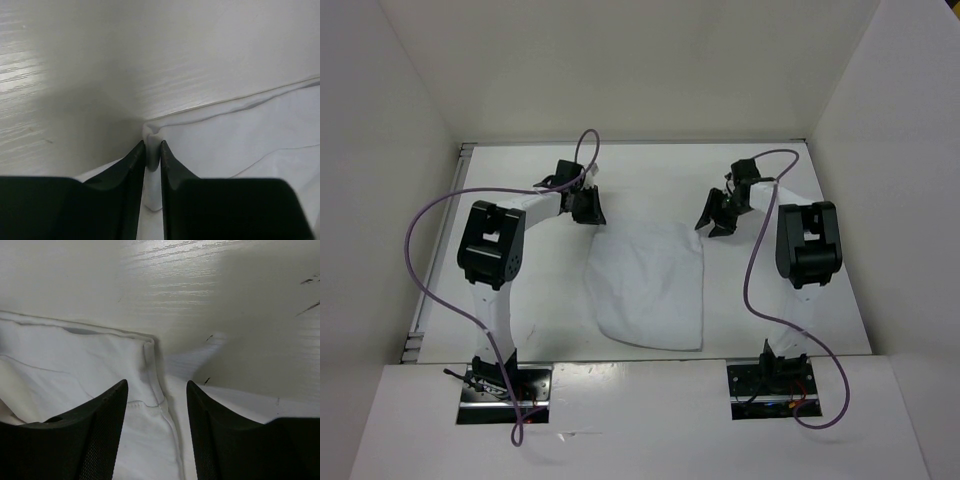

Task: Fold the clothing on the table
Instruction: Flatten the skirt out

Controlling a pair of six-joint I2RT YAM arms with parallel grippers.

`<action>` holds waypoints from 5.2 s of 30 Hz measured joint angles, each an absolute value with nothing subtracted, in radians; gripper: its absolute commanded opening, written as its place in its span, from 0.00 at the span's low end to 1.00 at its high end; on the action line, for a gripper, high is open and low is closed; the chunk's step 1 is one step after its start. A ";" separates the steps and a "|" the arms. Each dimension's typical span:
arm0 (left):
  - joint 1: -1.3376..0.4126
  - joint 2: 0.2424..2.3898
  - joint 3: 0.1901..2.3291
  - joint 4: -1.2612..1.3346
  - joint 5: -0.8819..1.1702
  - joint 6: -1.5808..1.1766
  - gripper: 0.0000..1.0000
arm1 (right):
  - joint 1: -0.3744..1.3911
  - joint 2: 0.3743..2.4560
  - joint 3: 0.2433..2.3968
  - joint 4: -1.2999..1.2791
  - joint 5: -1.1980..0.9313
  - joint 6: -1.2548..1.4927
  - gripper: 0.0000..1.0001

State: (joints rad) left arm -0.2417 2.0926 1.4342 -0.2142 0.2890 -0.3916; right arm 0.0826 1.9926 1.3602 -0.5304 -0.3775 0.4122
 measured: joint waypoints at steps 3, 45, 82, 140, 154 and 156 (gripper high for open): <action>-0.239 2.102 1.434 -0.199 0.319 -0.401 0.16 | 0.084 2.015 1.360 -0.525 -0.398 0.410 0.51; -0.240 1.400 0.793 -0.268 0.625 -0.583 0.00 | 0.308 1.352 1.005 -0.789 -0.292 0.508 0.00; -0.248 1.650 1.203 -0.294 0.574 -0.530 0.00 | 0.196 1.388 1.286 -0.824 -0.082 0.460 0.00; -0.178 1.871 1.752 -0.374 0.755 -0.464 0.00 | 0.061 1.623 1.528 -0.669 -0.422 0.432 0.00; -0.117 2.042 2.420 -0.520 0.784 -0.429 0.00 | 0.056 1.521 1.898 -0.575 -0.319 0.384 0.00; -0.136 1.941 2.234 -0.466 0.780 -0.422 0.00 | 0.057 1.426 1.719 -0.540 -0.325 0.390 0.00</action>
